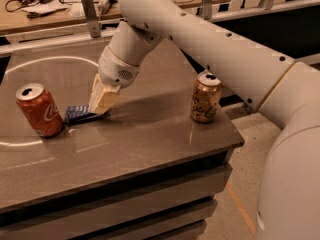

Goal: Move rxbar blueberry near coke can

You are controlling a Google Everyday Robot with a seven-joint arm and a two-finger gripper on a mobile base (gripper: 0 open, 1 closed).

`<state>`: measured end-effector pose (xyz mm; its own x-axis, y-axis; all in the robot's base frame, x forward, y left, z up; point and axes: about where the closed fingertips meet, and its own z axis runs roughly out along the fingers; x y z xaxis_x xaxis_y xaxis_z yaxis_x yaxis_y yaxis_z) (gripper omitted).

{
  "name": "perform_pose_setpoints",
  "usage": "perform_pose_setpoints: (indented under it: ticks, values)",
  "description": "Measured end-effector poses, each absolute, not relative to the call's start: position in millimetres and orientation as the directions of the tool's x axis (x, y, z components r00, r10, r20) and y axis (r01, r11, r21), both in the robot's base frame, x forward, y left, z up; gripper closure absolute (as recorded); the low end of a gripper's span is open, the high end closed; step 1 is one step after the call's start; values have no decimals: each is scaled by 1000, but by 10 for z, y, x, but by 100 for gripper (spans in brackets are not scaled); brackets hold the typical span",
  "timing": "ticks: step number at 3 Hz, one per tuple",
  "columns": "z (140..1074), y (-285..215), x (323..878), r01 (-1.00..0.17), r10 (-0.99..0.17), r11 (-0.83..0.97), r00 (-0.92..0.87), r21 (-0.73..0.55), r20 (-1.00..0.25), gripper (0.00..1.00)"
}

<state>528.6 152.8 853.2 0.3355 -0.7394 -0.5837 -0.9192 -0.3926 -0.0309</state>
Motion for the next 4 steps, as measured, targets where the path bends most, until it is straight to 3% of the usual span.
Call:
perform_pose_setpoints:
  ticks: [2, 3, 4]
  values:
    - [8645, 1387, 5427, -941, -726, -332, 301, -68, -619, 8]
    - [8827, 1201, 5599, -962, -704, -249, 262, -116, -660, 0]
    - [9082, 964, 5756, -973, -657, -141, 232, -185, -718, 0]
